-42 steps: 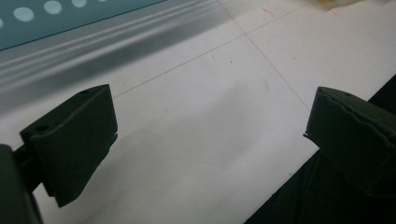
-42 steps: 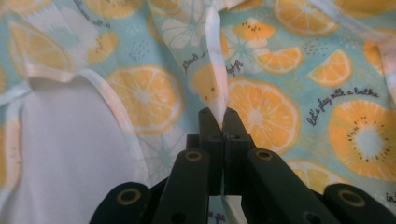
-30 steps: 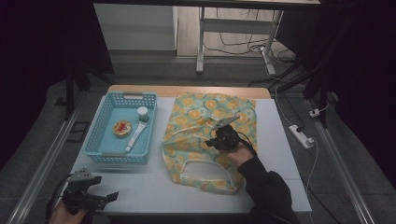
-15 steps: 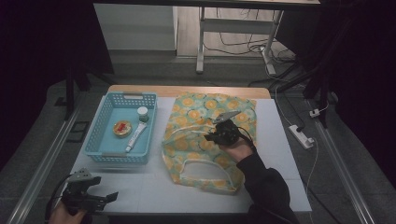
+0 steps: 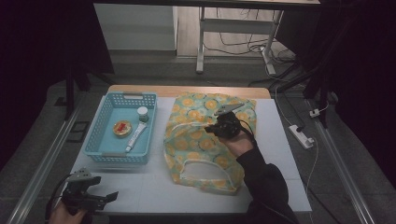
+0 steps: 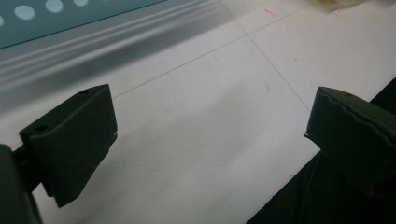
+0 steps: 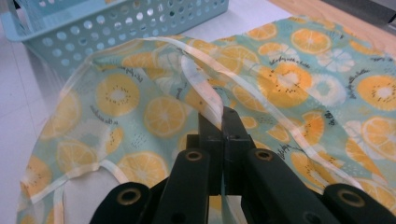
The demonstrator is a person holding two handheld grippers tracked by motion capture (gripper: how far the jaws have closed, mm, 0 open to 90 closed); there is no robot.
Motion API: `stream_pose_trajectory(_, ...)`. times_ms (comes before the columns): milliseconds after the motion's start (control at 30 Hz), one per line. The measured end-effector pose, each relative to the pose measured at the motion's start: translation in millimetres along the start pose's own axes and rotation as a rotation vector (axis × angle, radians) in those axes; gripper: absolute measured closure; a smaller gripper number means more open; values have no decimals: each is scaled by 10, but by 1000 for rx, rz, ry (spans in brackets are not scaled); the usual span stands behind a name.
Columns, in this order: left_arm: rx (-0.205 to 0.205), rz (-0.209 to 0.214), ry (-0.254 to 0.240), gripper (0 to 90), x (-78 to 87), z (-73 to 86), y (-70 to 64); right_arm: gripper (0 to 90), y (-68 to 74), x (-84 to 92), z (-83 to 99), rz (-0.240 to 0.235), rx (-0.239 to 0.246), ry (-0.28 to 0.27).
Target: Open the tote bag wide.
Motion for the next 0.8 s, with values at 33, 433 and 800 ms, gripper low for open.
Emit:
stream_pose_trajectory(33, 0, 2, 1, 20, 1, 0, 0, 893, 1, 13, -17, -2, -6, -3)
stream_pose_trajectory(433, 8, 5, -3, 16, 4, -1, 10, 894, -46, 91, -237, 7, -10, -42)
stream_pose_trajectory(800, 14, 6, -3, 16, 0, -5, 14, 893, -76, 154, -432, 20, -4, -68)
Point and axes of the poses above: each handheld gripper's, and its own axes: x roughly backward along the jaws, z roughly out of its underside, y roughly to its left, the point moved 10 cm from there along -x, roughly forward along the jaws, and after that the axes turned 3 degrees about y, right-handed, at the moved point
